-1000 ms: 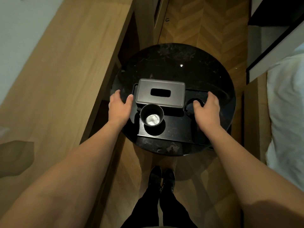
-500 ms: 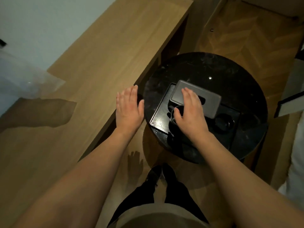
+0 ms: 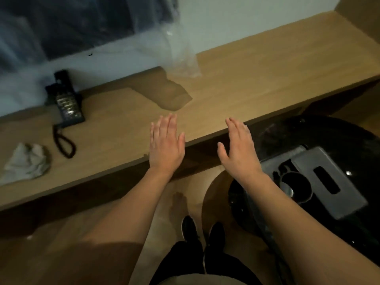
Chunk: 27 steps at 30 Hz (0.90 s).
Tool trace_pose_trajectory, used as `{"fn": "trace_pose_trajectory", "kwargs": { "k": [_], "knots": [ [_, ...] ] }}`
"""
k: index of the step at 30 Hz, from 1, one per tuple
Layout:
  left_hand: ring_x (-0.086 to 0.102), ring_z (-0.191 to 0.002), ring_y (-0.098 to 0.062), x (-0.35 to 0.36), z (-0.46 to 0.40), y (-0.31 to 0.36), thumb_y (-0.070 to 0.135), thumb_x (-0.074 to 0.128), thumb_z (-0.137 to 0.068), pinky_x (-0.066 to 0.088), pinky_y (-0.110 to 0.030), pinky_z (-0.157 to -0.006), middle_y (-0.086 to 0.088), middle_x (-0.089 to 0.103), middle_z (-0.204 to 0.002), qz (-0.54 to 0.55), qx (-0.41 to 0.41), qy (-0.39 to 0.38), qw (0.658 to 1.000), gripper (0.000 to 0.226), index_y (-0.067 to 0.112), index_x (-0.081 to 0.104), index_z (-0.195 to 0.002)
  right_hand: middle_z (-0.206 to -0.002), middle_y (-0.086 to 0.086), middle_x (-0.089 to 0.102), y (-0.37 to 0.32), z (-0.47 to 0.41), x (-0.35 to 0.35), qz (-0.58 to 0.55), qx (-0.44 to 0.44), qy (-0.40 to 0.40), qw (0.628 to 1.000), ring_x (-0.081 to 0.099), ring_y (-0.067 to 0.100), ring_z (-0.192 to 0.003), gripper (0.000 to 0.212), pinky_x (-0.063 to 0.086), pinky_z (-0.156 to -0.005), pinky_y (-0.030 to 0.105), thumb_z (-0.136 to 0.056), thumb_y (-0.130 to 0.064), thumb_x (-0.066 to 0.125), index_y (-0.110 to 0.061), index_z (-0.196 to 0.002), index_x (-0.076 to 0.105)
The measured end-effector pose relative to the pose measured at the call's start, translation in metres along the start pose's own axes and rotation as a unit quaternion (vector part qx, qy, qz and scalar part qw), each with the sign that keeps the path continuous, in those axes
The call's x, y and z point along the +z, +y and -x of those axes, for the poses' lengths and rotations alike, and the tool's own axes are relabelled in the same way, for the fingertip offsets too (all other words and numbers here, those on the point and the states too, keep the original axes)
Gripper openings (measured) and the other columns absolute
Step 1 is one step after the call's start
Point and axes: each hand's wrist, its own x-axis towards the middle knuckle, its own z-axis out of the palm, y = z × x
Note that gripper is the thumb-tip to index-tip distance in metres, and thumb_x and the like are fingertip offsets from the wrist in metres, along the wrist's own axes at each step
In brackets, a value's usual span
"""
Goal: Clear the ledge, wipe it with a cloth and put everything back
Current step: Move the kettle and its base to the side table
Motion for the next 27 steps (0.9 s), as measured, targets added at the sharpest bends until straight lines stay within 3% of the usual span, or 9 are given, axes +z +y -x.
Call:
{"fn": "trace_pose_trajectory", "kwargs": {
  "k": [5, 11, 22, 27],
  "knots": [
    [0.03, -0.148, -0.03, -0.038, 0.053, -0.084, 0.034, 0.043, -0.104, 0.021, -0.052, -0.124, -0.012, 0.04, -0.154, -0.045, -0.121, 0.048, 0.99, 0.055, 0.01, 0.034, -0.152, -0.16, 0.008, 0.025, -0.08, -0.012, 0.041, -0.008, -0.124, -0.076, 0.989, 0.018, 0.022, -0.15, 0.067, 0.016, -0.123, 0.038, -0.098, -0.029, 0.055, -0.01, -0.155, 0.024],
    [0.034, -0.143, -0.031, -0.08, 0.153, -0.181, 0.034, 0.044, -0.102, 0.023, -0.052, -0.122, -0.011, 0.042, -0.151, -0.066, -0.277, 0.118, 0.951, 0.054, 0.009, 0.038, -0.15, -0.161, 0.006, 0.022, -0.196, 0.005, 0.102, -0.01, -0.262, -0.179, 0.948, 0.018, 0.022, -0.15, 0.068, 0.023, -0.122, 0.045, -0.098, -0.026, 0.057, -0.012, -0.155, 0.023],
    [0.02, -0.153, -0.026, -0.161, 0.35, -0.309, 0.038, 0.036, -0.107, 0.007, -0.047, -0.127, -0.008, 0.034, -0.16, -0.078, -0.492, 0.201, 0.843, 0.055, 0.012, 0.031, -0.156, -0.162, 0.006, 0.021, -0.414, 0.113, 0.204, -0.021, -0.462, -0.272, 0.844, 0.014, 0.019, -0.151, 0.067, 0.022, -0.123, 0.042, -0.099, -0.025, 0.054, -0.013, -0.155, 0.021],
    [0.023, -0.152, -0.026, -0.193, 0.427, -0.347, 0.035, 0.042, -0.106, 0.01, -0.047, -0.127, -0.009, 0.035, -0.159, -0.104, -0.558, 0.24, 0.788, 0.055, 0.012, 0.032, -0.155, -0.161, 0.003, 0.022, -0.496, 0.164, 0.24, -0.04, -0.522, -0.305, 0.795, 0.016, 0.017, -0.15, 0.064, 0.026, -0.121, 0.044, -0.099, -0.025, 0.053, -0.015, -0.155, 0.023]
  ]
}}
